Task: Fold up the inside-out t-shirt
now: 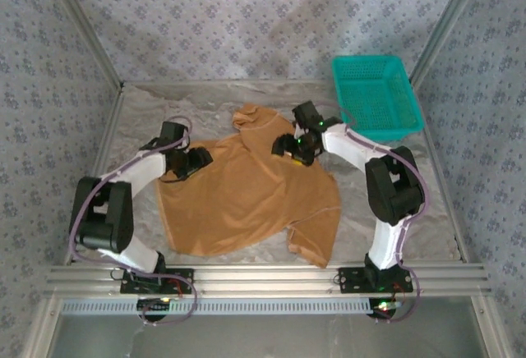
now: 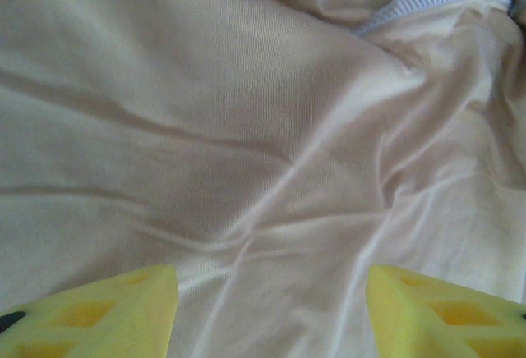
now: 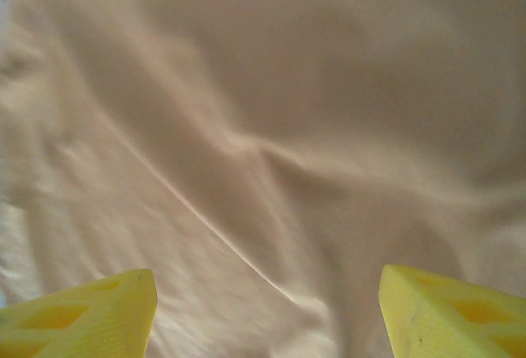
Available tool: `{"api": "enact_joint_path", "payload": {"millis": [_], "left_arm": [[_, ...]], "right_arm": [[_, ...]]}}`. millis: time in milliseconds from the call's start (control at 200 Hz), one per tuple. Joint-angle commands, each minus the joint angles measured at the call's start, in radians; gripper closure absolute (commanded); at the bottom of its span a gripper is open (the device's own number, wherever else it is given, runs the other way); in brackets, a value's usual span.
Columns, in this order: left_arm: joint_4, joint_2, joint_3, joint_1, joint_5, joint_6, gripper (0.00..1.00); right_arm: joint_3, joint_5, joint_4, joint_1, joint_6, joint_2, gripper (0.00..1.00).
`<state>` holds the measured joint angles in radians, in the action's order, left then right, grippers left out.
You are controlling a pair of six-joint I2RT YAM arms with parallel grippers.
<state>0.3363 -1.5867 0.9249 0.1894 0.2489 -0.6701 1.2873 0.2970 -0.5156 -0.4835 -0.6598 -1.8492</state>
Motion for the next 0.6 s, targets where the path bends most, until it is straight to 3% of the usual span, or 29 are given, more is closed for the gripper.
{"api": "enact_joint_path", "payload": {"millis": [0, 170, 315, 485, 595], "left_arm": [[0.015, -0.065, 0.071, -0.017, 0.021, 0.051, 0.38], [-0.023, -0.147, 0.072, -0.109, 0.081, 0.035, 0.39], [-0.028, -0.153, 0.037, -0.155, 0.069, 0.047, 0.39], [-0.114, -0.110, -0.118, -0.129, 0.094, -0.029, 0.41], [-0.301, -0.037, -0.308, 0.016, 0.089, -0.205, 0.41]], "right_arm": [[-0.083, -0.067, 0.049, -0.021, -0.034, 0.017, 0.27], [-0.014, -0.056, 0.038, 0.033, -0.017, -0.139, 0.27], [0.214, -0.046, -0.022, 0.083, 0.022, -0.330, 0.27], [0.719, -0.028, -0.194, 0.110, 0.077, -0.638, 0.27], [1.140, 0.034, -0.319, 0.103, 0.090, -0.852, 0.26]]}}
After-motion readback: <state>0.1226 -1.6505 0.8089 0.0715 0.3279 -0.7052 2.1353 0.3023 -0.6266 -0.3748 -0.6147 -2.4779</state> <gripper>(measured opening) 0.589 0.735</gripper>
